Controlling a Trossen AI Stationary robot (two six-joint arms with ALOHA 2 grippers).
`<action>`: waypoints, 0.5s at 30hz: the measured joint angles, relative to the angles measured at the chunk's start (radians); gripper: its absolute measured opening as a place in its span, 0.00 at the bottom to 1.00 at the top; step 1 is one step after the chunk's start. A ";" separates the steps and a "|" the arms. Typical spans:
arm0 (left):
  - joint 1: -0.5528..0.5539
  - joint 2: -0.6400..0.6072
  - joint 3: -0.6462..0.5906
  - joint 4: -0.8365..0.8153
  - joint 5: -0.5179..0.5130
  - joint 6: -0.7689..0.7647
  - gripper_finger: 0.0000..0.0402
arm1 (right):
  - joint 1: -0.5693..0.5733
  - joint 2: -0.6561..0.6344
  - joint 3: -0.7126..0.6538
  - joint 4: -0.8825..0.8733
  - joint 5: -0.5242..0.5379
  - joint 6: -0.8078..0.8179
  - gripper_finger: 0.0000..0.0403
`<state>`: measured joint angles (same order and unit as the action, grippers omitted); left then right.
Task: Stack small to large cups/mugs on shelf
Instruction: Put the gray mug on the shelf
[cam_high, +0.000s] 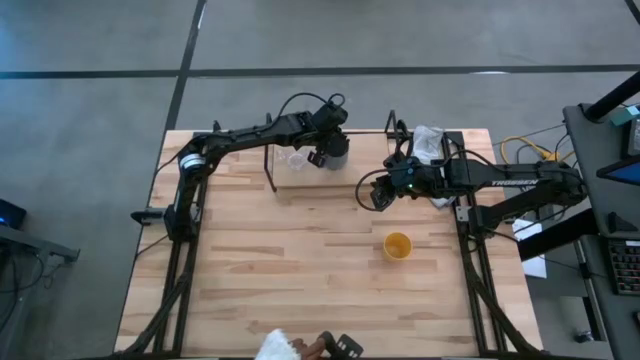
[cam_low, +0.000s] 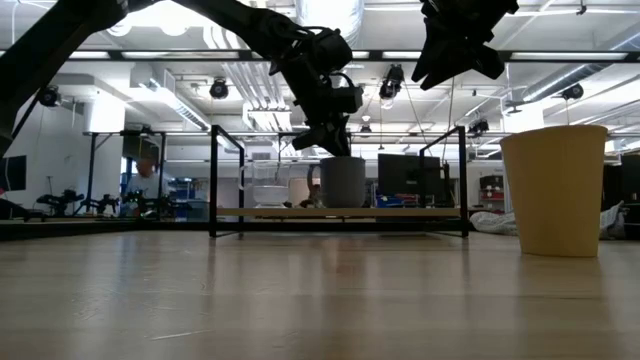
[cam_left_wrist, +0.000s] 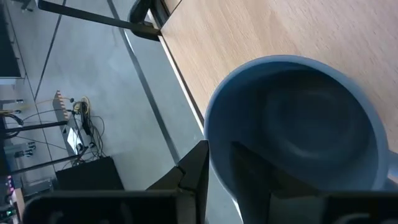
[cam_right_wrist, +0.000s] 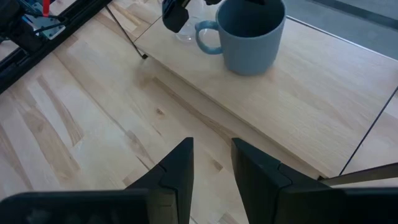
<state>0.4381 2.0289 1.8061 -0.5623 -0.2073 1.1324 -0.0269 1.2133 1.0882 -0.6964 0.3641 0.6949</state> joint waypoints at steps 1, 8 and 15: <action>0.000 0.000 0.000 0.001 0.000 0.000 0.12 | 0.000 0.000 0.000 0.000 0.000 0.000 0.25; -0.006 0.000 -0.003 0.002 -0.005 -0.024 0.12 | 0.000 0.000 0.000 0.000 0.000 -0.010 0.25; -0.055 -0.006 0.044 -0.068 -0.049 -0.081 0.12 | 0.000 0.000 0.000 -0.001 0.001 -0.015 0.25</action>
<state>0.3827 2.0230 1.8497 -0.6306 -0.2562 1.0516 -0.0269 1.2133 1.0882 -0.6971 0.3649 0.6800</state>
